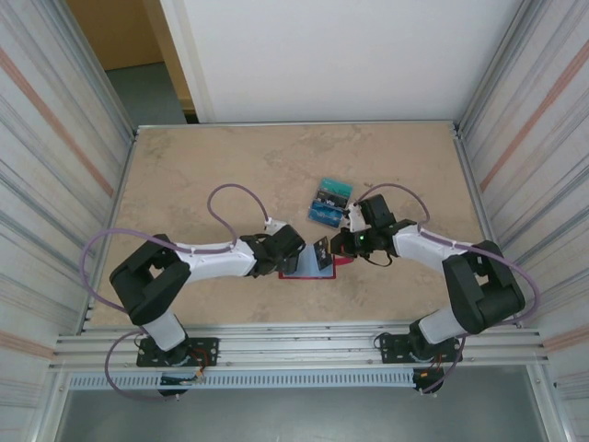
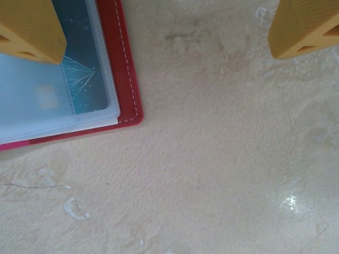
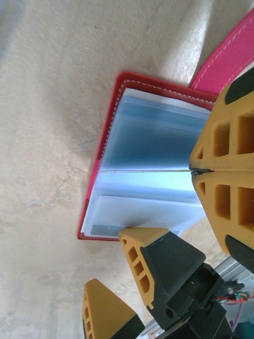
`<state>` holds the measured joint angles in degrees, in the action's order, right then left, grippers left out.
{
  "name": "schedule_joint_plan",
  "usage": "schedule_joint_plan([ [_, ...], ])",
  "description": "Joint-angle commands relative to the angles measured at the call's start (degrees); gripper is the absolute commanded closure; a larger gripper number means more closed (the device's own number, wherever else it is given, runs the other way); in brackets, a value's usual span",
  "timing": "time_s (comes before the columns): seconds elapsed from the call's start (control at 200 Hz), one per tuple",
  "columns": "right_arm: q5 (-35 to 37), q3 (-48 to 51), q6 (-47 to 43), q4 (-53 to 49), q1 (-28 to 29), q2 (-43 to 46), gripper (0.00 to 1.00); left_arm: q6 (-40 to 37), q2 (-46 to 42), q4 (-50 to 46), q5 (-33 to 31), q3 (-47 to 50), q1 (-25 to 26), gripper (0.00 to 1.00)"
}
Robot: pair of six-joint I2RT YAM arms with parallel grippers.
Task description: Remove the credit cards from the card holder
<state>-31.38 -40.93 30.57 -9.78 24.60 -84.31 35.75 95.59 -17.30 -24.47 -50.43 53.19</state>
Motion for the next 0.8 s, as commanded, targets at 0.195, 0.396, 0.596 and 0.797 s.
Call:
schedule_joint_plan([
  [0.195, 7.46, -8.26, -9.76, -9.14, -0.43, 3.63, 0.97, -1.97, -4.03, -4.96, 0.57, 0.01, 0.63, 0.01],
  [0.396, 11.45, -14.75, -16.04, -13.38, -0.49, 2.21, 0.97, -1.74, -6.75, -5.99, 0.26, -0.98, 2.14, 0.01],
  [0.596, 15.44, -21.28, -23.36, -16.35, -0.51, -0.5, 0.97, -1.28, -9.31, -5.73, -0.65, -0.6, 2.13, 0.01],
  [0.797, 20.71, -27.35, -29.61, -18.69, -0.52, -3.63, 0.97, 0.0, -12.25, -4.7, -1.0, 1.37, 1.96, 0.01],
])
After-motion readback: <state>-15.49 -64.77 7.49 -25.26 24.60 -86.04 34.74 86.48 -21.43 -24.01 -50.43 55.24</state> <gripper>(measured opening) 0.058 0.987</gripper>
